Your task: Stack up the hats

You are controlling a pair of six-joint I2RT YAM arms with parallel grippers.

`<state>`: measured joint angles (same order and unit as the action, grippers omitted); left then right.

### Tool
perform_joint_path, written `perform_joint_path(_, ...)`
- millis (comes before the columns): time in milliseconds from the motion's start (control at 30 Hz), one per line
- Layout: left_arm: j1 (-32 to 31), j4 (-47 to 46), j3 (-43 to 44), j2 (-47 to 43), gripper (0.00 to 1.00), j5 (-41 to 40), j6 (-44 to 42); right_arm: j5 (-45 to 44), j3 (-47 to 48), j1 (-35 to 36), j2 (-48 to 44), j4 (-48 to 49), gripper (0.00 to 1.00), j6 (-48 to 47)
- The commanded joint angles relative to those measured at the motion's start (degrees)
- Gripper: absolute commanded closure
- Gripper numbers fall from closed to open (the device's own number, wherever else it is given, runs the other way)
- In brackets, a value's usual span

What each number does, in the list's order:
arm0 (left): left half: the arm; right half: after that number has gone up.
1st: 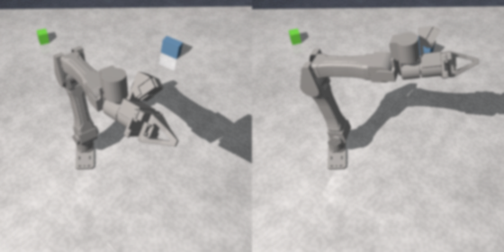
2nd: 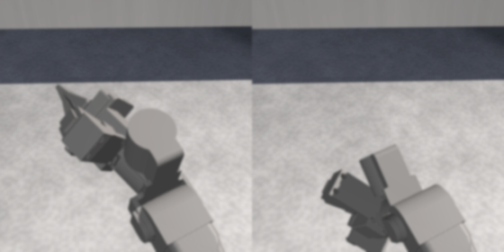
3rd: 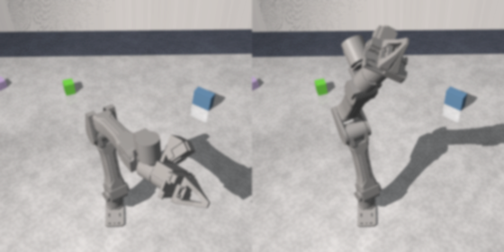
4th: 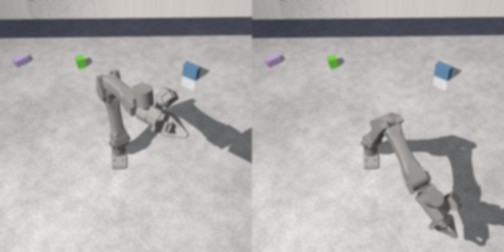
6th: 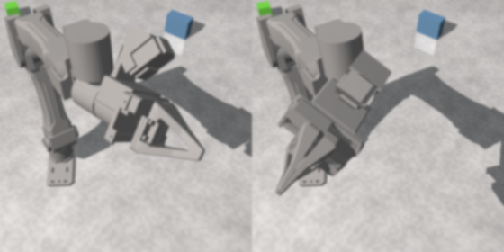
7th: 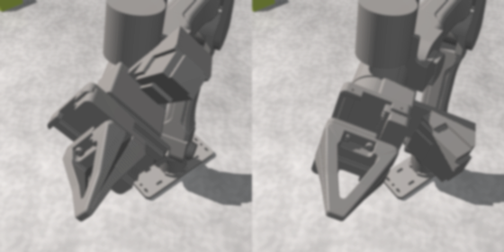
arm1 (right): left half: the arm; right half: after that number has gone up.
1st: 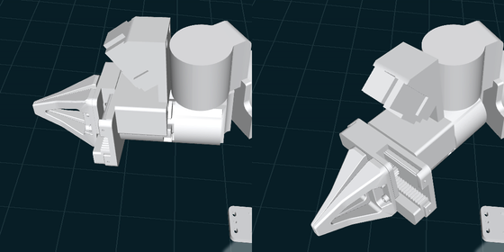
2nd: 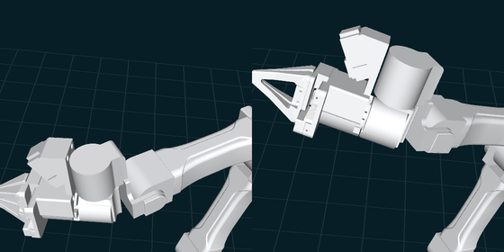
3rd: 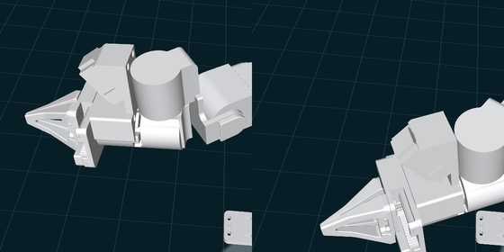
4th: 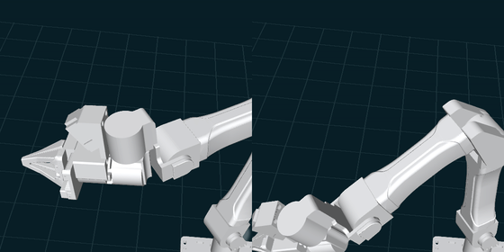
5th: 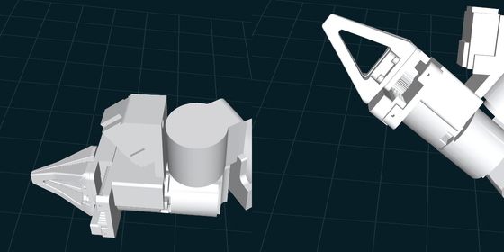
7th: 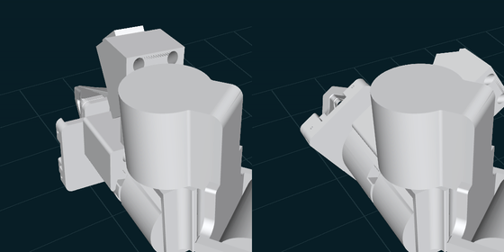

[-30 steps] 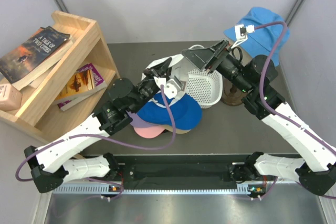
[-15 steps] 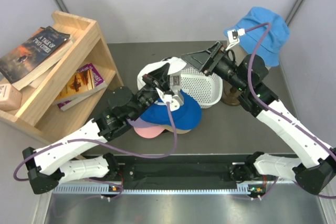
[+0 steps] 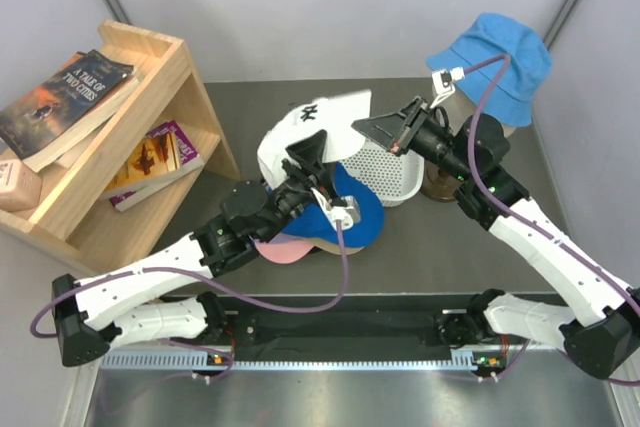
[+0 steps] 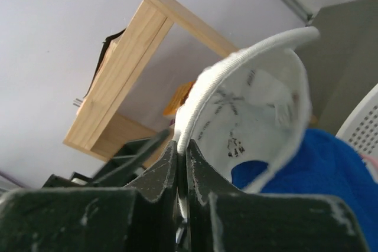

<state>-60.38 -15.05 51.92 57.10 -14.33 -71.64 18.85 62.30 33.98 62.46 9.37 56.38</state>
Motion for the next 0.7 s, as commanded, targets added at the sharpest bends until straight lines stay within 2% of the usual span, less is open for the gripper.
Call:
perform_joint_path(0,-2.1,-8.5,-0.2,-3.0,0.09,3.5,3.8,-0.9,-1.3,-2.1,-1.3,6.8,1.00,-5.0)
perform_joint_path(33,-2.1,-6.5,0.6,-3.4,0.01,2.9,5.5,-1.3,-1.4,-2.1,-1.5,6.9,1.00,-6.4)
perform_joint_path(167,-2.0,4.3,5.7,-6.6,0.01,-1.2,18.1,-5.9,-1.2,-2.1,-6.1,4.4,1.00,-11.9)
perform_joint_path(200,-2.1,6.5,6.8,-7.1,0.01,-2.3,23.6,-8.0,-1.2,-2.2,-7.2,3.7,1.00,-13.1)
perform_joint_path(300,-1.9,14.8,10.5,-9.3,0.01,-2.8,31.0,-10.0,-2.4,-2.2,-10.9,4.2,1.00,-16.8)
perform_joint_path(433,-1.9,23.6,12.9,-12.4,0.01,-2.4,37.6,-8.2,-5.4,-2.1,-14.0,12.6,1.00,-18.2)
perform_joint_path(533,-2.0,18.1,9.5,-16.6,0.01,-7.0,39.7,-5.4,-8.2,-2.0,-14.6,20.0,1.00,-15.9)
perform_joint_path(667,-2.0,6.3,4.0,-22.7,0.01,-12.4,39.8,-0.3,-11.1,-0.3,-10.2,31.3,1.00,-12.6)
